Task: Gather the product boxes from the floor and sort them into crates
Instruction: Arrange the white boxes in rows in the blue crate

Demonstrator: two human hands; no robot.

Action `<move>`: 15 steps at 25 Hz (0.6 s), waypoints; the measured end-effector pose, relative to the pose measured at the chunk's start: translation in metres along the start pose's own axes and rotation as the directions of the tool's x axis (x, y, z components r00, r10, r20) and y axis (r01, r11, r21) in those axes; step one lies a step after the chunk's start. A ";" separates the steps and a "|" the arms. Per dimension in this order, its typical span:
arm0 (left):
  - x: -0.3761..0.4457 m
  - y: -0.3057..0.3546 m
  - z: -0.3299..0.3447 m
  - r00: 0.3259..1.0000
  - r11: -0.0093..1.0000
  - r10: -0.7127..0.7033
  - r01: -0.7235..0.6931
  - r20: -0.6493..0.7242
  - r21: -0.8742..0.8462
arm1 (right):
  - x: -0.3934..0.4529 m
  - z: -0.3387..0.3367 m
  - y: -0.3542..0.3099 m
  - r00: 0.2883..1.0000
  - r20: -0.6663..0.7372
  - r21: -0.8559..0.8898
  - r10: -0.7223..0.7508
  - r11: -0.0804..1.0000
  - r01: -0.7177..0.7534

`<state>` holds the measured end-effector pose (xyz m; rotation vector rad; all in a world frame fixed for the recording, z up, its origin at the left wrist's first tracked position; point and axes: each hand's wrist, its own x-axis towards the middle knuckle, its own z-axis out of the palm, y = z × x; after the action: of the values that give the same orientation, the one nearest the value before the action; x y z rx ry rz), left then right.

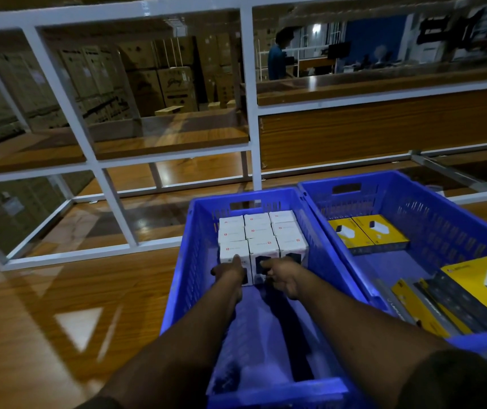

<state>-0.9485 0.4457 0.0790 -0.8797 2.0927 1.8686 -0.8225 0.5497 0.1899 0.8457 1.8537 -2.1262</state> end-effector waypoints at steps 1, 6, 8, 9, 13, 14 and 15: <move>-0.004 0.002 -0.003 1.000 1.000 -0.008 0.008 -0.007 0.012 | 0.001 0.001 0.001 1.000 0.001 -0.012 0.005 1.000 -0.005; -0.108 0.040 -0.047 0.970 0.898 0.235 -0.192 -0.062 0.395 | 0.007 0.006 0.004 0.958 -0.103 -0.784 -0.268 0.614 0.088; -0.114 0.037 -0.054 0.866 0.708 0.500 -0.393 -0.023 0.587 | 0.005 0.008 0.003 0.869 -0.040 -0.927 -0.493 0.343 0.152; -0.114 0.036 -0.055 0.796 0.576 0.603 -0.479 0.051 0.662 | 0.005 0.009 0.004 0.791 0.021 -0.947 -0.611 0.242 0.212; -0.100 0.035 -0.051 0.630 0.190 0.693 -0.629 0.351 0.754 | 0.020 0.010 -0.002 0.466 0.131 -0.965 -0.875 -0.005 0.262; -0.097 0.038 -0.050 0.608 0.130 0.679 -0.652 0.412 0.747 | 0.025 0.009 -0.008 0.490 0.143 -0.961 -0.860 -0.001 0.277; -0.094 0.041 -0.049 0.591 0.081 0.657 -0.672 0.468 0.736 | 0.031 0.008 -0.013 0.555 0.145 -0.958 -0.819 0.023 0.285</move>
<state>-0.8838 0.4276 0.1713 0.5111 3.1735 0.5046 -0.8568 0.5515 0.1849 0.1848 3.5458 -0.3750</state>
